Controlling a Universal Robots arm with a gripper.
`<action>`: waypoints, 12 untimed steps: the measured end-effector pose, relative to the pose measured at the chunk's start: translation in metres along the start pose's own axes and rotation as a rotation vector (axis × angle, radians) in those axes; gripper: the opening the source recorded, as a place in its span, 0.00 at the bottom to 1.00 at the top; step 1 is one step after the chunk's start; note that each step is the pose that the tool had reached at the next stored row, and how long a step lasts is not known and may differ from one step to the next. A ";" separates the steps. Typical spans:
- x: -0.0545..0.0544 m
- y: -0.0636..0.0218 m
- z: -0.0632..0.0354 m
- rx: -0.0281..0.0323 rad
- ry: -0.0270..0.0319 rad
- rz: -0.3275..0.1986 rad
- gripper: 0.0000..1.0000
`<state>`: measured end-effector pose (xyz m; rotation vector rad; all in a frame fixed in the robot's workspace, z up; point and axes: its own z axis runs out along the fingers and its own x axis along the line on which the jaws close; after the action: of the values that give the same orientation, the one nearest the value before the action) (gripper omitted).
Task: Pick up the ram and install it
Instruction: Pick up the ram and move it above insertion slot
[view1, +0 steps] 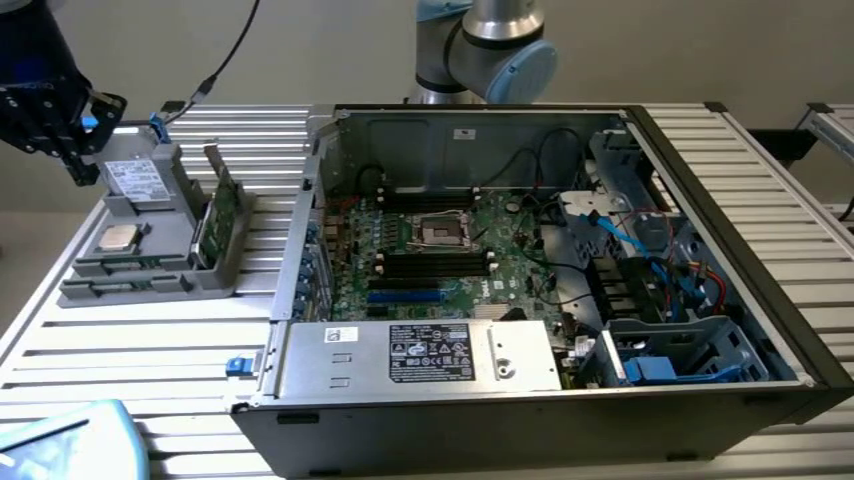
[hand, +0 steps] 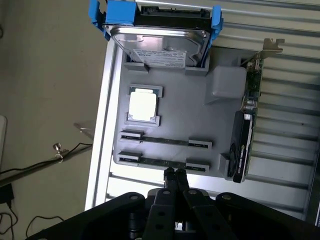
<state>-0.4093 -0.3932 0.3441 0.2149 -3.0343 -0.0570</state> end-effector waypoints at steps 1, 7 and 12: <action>0.000 0.0000 0.0000 0.0000 0.0000 0.000 0.11; 0.000 0.0000 0.0000 0.0000 0.0000 0.000 0.11; 0.001 0.0001 0.0005 0.0018 0.0008 -0.021 0.11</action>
<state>-0.4105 -0.3932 0.3437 0.2463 -3.0317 -0.0557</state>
